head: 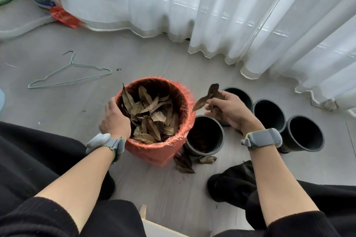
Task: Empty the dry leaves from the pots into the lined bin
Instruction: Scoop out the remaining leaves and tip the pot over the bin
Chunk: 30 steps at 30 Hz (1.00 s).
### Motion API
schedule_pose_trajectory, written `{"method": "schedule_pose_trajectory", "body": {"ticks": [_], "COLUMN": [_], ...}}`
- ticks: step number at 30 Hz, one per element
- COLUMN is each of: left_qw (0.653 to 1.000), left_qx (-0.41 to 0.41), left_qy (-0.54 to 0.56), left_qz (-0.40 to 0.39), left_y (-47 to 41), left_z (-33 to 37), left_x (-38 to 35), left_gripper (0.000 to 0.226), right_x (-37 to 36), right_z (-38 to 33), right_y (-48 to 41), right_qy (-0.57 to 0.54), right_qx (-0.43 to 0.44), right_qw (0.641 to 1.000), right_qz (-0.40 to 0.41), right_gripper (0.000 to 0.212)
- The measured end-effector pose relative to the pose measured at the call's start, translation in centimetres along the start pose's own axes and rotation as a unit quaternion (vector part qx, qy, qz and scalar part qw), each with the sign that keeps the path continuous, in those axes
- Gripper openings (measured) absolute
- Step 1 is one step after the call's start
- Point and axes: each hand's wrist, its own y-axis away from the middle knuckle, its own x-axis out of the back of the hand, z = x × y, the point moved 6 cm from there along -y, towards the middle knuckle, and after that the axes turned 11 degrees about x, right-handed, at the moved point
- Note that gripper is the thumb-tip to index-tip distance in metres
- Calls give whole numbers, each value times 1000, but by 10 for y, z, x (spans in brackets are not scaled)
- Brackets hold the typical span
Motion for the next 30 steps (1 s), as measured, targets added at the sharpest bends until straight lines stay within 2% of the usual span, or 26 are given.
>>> {"method": "schedule_pose_trajectory", "body": {"ticks": [5,9,12,15,18,20,22,26,28,30], "left_qw": [1000,1000,1000,1000,1000,1000,999,999,999,999], "left_qx": [-6,-8,-10,-11,-11,-15,-22,-28,-27,-27], "left_qy": [5,6,12,15,18,19,24,21,20,18], "left_qz": [-6,-3,-5,-5,-4,1,6,20,25,27], "left_y": [3,3,2,2,3,2,5,2,-2,-1], "left_z": [2,2,2,1,-2,0,3,3,2,1], "left_x": [0,3,3,3,4,2,3,3,2,-1], "left_gripper": [58,58,59,60,59,56,54,50,48,46], "right_x": [-60,-85,-76,-47,-10,8,16,8,2,-1], "right_z": [-28,-28,-26,-16,12,46,86,150,172,190], "right_y": [1,-1,-10,-20,-25,-29,-27,-28,-32,-33], "right_qy": [84,213,231,260,361,435,491,551,564,579], "right_qx": [71,123,136,135,88,16,-67,-172,-202,-223], "right_qw": [992,966,963,955,923,898,868,808,789,772], "right_qz": [-57,-80,-36,45,96,66,-7,-115,-136,-139], "right_gripper": [19,32,32,25,22,24,29,63,82,89]}}
